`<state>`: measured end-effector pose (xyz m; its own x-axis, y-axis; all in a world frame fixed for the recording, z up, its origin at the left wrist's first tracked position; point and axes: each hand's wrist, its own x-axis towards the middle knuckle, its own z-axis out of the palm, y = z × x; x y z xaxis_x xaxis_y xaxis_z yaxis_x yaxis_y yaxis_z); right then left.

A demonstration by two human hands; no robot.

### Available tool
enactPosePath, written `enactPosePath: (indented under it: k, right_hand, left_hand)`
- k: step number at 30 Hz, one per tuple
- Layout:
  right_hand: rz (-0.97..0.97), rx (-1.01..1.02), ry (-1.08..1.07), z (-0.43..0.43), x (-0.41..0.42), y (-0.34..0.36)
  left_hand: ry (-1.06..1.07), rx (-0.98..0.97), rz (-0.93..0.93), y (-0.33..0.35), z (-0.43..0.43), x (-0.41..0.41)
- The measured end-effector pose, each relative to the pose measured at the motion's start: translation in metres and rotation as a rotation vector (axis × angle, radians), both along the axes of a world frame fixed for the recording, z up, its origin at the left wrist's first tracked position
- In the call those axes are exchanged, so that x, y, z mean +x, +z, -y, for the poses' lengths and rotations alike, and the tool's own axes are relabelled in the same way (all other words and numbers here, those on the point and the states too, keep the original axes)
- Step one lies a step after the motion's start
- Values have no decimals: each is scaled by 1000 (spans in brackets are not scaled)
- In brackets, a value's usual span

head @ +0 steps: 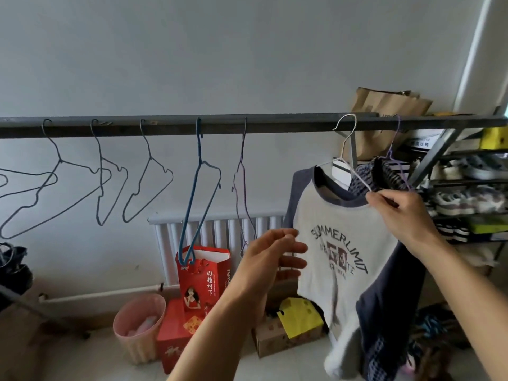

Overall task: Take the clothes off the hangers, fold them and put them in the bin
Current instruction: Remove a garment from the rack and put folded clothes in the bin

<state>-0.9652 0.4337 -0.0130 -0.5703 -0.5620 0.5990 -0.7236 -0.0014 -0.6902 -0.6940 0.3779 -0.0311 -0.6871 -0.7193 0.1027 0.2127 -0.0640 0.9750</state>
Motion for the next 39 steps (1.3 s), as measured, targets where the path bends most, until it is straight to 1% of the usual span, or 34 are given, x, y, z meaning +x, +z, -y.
enactPosePath:
  k: [4, 7, 9, 11, 13, 15, 16, 17, 18, 20, 21, 22, 24, 25, 27, 29, 31, 33, 35, 37, 39]
  right_hand:
    - [-11, 12, 117, -40, 22, -9]
    - [7, 29, 173, -65, 36, -9]
    - [13, 34, 207, -81, 43, -5]
    - [-26, 45, 223, -94, 47, 0]
    - [-53, 64, 250, -105, 53, 8]
    - [-48, 77, 321, -114, 62, 18]
    - [-60, 80, 348, -118, 66, 22]
    - [-76, 81, 364, -122, 69, 26]
    - [-90, 79, 371, -125, 71, 29]
    - [-109, 62, 364, -131, 74, 33]
    - [-111, 59, 359, -132, 77, 34]
    - [-113, 63, 358, -133, 78, 35]
    - [-124, 83, 377, -133, 82, 36]
    - [-129, 96, 385, -132, 84, 37]
    - [-146, 123, 399, -129, 88, 37]
    - [-153, 141, 416, -126, 91, 37]
    - [-158, 160, 424, -122, 94, 36]
    - [-155, 183, 433, -120, 97, 34]
    - [-158, 221, 465, -116, 102, 31]
    - [-183, 285, 507, -110, 113, 28]
    - [-164, 299, 556, -105, 125, 24]
  left_hand:
    - [57, -85, 38, 1, 5, 2]
    - [107, -232, 79, -1, 8, 0]
    - [210, -441, 92, -1, 13, 0]
    - [314, -715, 94, 4, 22, 0]
    - [352, -978, 148, 12, 34, 1]
    - [321, -1121, 264, 21, 43, 4]
    - [263, -1130, 313, 26, 47, 6]
    - [174, -1086, 324, 30, 50, 11]
    - [58, -976, 292, 33, 50, 17]
    - [-150, -639, 234, 41, 48, 32]
    - [-225, -505, 239, 44, 46, 41]
    - [-270, -412, 250, 47, 44, 48]
    - [-317, -317, 237, 48, 41, 59]
    - [-341, -310, 230, 49, 40, 62]
    - [-386, -339, 227, 48, 38, 69]
    - [-355, -369, 215, 46, 37, 74]
    - [-227, -473, 209, 41, 36, 79]
    - [-41, -663, 205, 36, 36, 82]
    - [144, -824, 148, 32, 33, 83]
    - [246, -913, 40, 35, 23, 81]
    - [272, -989, 7, 38, 10, 79]
